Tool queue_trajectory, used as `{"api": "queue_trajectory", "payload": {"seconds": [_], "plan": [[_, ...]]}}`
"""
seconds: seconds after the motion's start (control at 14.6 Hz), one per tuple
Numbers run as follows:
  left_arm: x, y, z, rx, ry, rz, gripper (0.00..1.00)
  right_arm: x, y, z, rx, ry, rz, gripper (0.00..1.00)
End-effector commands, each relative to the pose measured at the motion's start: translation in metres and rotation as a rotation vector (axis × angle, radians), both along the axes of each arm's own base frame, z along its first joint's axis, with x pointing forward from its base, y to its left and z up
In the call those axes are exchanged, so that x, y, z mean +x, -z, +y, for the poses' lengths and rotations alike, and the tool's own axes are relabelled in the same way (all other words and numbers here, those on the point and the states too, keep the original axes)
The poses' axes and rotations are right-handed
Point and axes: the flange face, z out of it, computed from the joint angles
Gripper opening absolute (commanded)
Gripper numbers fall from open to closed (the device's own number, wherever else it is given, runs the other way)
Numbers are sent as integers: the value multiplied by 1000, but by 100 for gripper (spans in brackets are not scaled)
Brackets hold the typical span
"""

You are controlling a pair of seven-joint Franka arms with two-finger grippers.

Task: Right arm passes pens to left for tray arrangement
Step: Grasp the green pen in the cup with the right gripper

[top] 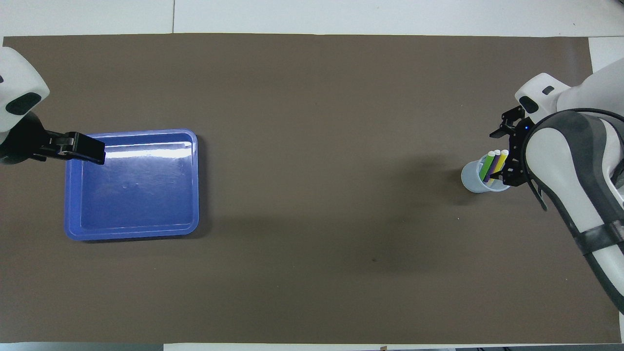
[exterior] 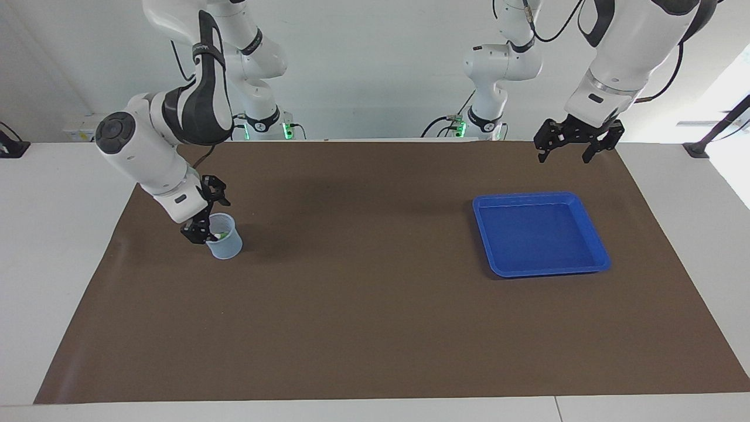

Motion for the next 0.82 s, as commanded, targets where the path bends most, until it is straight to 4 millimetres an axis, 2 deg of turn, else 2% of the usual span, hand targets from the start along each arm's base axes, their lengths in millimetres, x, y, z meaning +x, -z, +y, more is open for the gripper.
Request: {"api": "queue_trajectory", "payload": {"seconds": [0.0,0.27,0.41,0.48,0.62,0.75], "plan": [[-7,-3,3,-10,-6,-2,100,-5,4,0,-13,-108,-35,100],[-6,-2,3,-10,-6,-1,100,-15,22,1,-13,-185,-84,100],[-7,-3,3,-10,-6,-2,100,-23,29,-5,-11,-183,-76,100],[-7,-4,3,-11,-8,-4,100,-26,34,-6,-7,-181,-68,95],[-7,-3,3,-10,-8,-2,100,-30,36,-7,-8,-181,-75,93],[-7,-3,3,-10,-6,-2,100,-31,40,-8,-8,-196,-80,84]]}}
